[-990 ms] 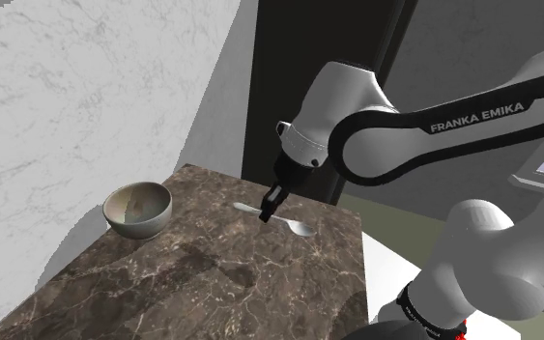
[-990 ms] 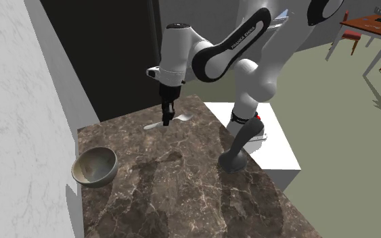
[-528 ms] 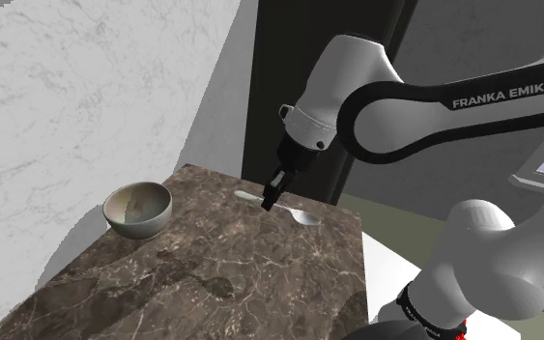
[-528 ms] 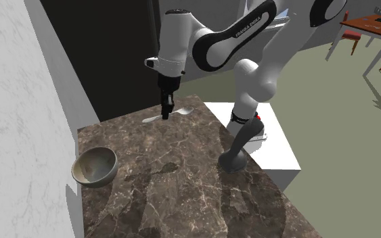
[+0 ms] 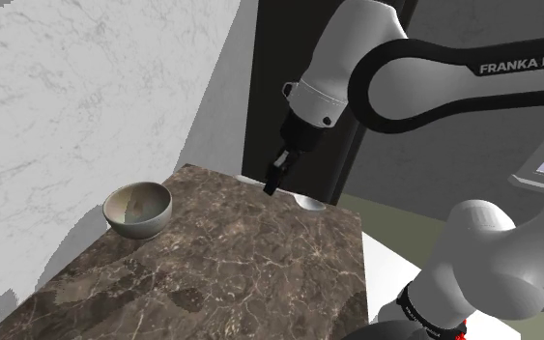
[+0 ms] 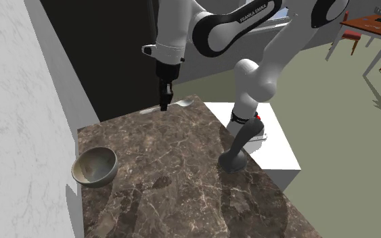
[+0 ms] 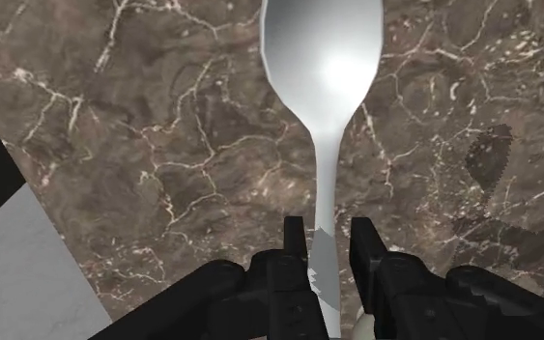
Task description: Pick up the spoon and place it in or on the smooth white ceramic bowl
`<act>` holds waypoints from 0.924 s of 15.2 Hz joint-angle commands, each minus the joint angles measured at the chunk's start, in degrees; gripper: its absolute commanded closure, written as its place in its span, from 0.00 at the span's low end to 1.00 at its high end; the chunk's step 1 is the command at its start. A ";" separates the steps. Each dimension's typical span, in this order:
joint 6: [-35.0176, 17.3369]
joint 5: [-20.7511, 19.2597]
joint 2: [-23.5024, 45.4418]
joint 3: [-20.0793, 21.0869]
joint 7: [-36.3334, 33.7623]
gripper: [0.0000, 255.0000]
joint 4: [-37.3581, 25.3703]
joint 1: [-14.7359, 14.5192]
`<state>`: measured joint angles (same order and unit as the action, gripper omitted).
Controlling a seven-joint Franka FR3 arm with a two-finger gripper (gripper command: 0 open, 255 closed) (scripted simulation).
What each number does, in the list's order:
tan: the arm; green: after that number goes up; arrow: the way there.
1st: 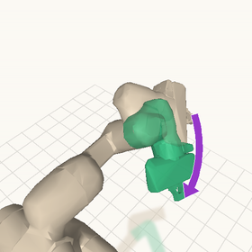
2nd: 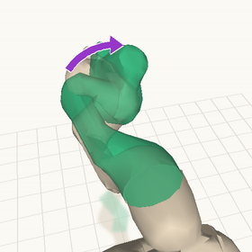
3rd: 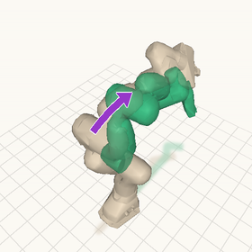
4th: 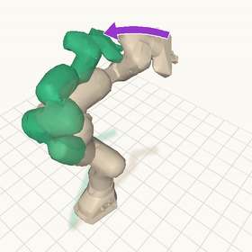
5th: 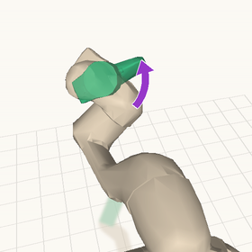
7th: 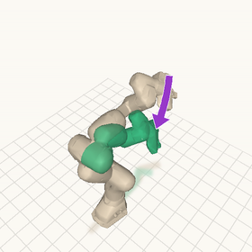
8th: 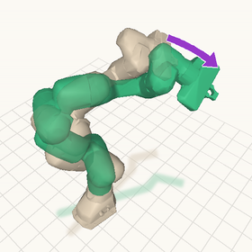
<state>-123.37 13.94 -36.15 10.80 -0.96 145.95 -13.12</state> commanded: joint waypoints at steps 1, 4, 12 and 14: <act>1.34 -0.21 -0.24 -0.15 -0.14 1.00 -1.07 0.10; -0.52 -0.69 6.91 1.90 -2.12 1.00 -6.70 0.46; -2.11 -5.42 25.32 6.91 -8.91 1.00 -24.08 1.65; -1.75 -7.35 29.95 7.91 -10.91 1.00 -29.05 1.66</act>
<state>-125.74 7.59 -8.51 18.20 -10.79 119.84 -11.51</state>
